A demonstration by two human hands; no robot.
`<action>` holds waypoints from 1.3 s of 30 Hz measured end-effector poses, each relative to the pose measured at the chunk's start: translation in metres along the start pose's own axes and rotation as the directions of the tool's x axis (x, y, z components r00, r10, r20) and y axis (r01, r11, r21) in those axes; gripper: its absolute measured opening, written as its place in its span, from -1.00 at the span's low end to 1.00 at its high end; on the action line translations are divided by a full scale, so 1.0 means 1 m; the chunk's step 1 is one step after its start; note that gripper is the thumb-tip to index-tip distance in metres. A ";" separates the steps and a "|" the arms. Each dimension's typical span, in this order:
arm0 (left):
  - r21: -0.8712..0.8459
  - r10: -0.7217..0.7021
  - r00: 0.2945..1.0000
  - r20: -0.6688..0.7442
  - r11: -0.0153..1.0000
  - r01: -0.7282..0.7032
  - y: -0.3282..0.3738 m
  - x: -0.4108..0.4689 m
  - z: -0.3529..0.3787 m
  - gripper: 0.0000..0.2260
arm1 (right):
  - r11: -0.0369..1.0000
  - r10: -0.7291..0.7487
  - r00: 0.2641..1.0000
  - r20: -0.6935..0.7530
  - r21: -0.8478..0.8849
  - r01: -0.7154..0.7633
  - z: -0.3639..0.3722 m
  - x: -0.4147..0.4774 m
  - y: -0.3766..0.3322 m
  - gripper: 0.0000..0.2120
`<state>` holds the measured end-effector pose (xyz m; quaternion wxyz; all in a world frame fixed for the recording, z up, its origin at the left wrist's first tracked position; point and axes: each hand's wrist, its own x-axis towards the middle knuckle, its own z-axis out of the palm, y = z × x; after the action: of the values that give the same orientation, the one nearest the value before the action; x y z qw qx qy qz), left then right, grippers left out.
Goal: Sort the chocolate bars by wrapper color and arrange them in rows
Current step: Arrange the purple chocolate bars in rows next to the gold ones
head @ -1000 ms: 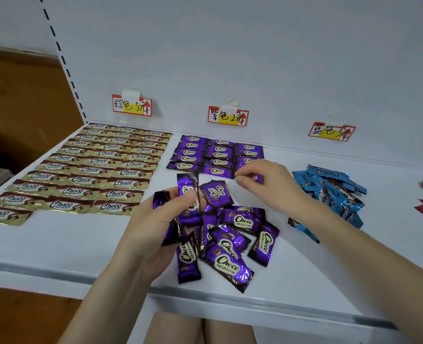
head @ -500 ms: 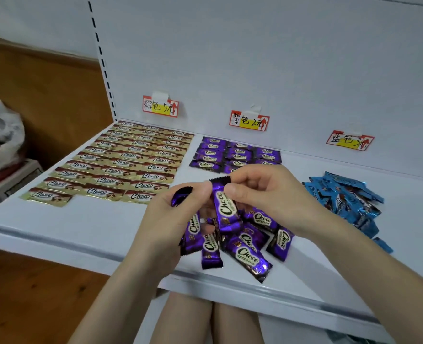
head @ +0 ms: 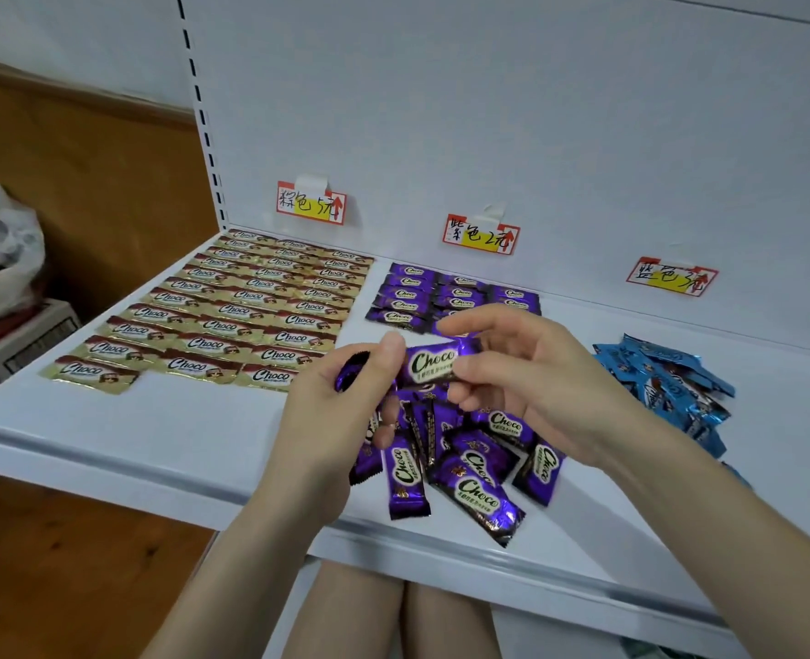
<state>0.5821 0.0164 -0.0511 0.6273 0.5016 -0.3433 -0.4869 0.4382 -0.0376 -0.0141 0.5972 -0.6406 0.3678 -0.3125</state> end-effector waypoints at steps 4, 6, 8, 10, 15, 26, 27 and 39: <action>0.003 0.003 1.000 0.006 1.000 -0.003 -0.006 0.003 -0.005 -0.85 | 0.988 -0.064 0.998 -0.013 -0.144 0.062 -0.009 0.000 0.012 -0.81; -0.010 -0.020 1.000 0.004 1.000 0.020 -0.009 0.006 -0.007 -0.86 | 0.813 -0.313 0.949 0.037 -0.505 0.288 -0.012 0.000 0.019 -0.84; -0.023 -0.041 0.999 -0.002 0.999 0.041 -0.011 0.009 -0.008 -0.86 | 0.553 -0.517 0.842 0.157 -0.690 0.467 -0.015 0.005 0.027 -0.78; -0.037 -0.060 0.998 -0.020 0.998 0.059 -0.012 0.011 -0.008 -0.86 | 0.362 -0.597 0.751 0.282 -0.741 0.566 -0.016 0.011 0.033 -0.74; -0.085 -0.101 0.993 -0.053 0.992 0.097 -0.012 0.012 -0.013 -0.90 | 0.459 -0.530 0.827 0.187 -0.757 0.465 -0.015 0.038 0.033 -0.80; -0.241 -0.261 0.964 0.049 0.934 0.265 -0.010 0.015 -0.029 -0.82 | 0.421 -0.235 0.967 0.096 -0.887 0.190 -0.003 0.109 0.054 -0.81; -0.245 -0.264 0.963 0.050 0.932 0.268 -0.009 0.015 -0.030 -0.80 | 0.405 -0.237 0.966 0.101 -0.894 0.193 -0.004 0.111 0.056 -0.82; -0.255 -0.266 0.963 0.042 0.929 0.268 -0.009 0.014 -0.029 -0.78 | 0.366 -0.288 0.953 0.095 -0.909 0.202 -0.008 0.115 0.062 -0.83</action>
<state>0.6108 0.0114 -0.0681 0.6141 0.4561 -0.2075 -0.6097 0.4873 -0.1403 -0.0792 0.0839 -0.8953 0.4021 -0.1721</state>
